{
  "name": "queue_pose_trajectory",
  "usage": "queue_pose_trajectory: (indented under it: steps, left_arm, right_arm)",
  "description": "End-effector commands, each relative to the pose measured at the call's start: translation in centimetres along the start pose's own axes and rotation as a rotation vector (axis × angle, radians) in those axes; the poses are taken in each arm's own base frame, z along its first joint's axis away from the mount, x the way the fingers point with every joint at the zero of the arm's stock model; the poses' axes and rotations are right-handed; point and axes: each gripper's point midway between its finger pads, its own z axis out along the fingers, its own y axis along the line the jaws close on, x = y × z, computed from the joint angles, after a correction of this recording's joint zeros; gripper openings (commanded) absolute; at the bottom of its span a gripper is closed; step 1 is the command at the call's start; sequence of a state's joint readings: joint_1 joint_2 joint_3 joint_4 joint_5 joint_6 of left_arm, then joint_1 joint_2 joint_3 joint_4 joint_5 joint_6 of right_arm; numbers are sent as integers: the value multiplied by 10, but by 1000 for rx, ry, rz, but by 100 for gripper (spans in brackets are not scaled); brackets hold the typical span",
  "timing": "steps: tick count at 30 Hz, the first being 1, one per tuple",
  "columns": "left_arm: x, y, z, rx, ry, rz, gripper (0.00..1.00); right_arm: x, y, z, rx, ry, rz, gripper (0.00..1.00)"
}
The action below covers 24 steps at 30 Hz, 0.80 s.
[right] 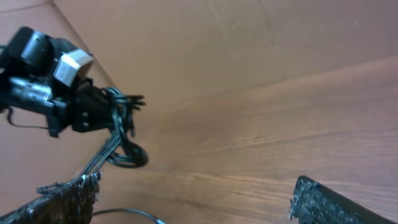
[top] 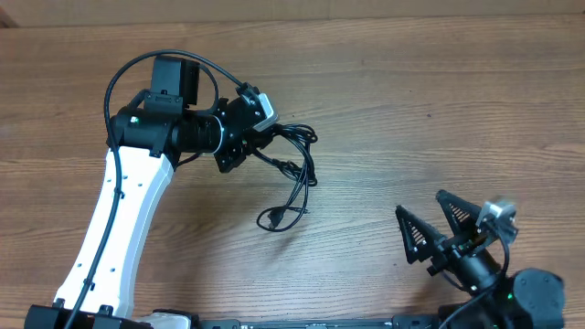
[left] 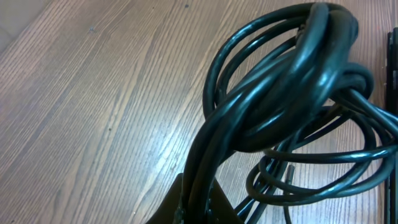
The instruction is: Untangle cables
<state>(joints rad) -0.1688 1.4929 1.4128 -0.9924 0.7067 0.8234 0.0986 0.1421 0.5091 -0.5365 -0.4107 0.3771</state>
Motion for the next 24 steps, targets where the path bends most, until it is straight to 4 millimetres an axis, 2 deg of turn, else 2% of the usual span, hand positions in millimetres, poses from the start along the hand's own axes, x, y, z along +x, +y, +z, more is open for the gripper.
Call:
queue_pose_trajectory:
  steps: [1, 4, 9, 13, 16, 18, 21, 24]
  left_arm:
    - [-16, -10, -8, 26, -60, 28, 4]
    - [-18, -17, -9, 64, -77, 14, 4]
    - [-15, -22, -9, 85, -66, -57, 4]
    - [-12, -25, -9, 96, -54, -117, 4]
    - [-9, -29, -9, 110, -40, -141, 4]
    - [-9, -31, -8, 117, -36, -142, 4]
    - [-12, -36, -5, 132, -35, -128, 4]
    - [-17, -47, 1, 160, -30, -103, 4]
  right_arm:
    - [-14, 20, 4, -55, 80, 11, 100]
    - [-16, 38, 14, -135, 204, 10, 100]
    - [-14, 64, 35, -319, 404, 120, 100]
    - [-8, 65, 53, -398, 483, 179, 100]
    - [-16, 66, 66, -451, 460, 150, 100]
    - [-23, 75, 68, -527, 444, 121, 80]
    - [-22, 77, 72, -558, 452, 116, 77]
    - [-11, 85, 75, -595, 492, 108, 77]
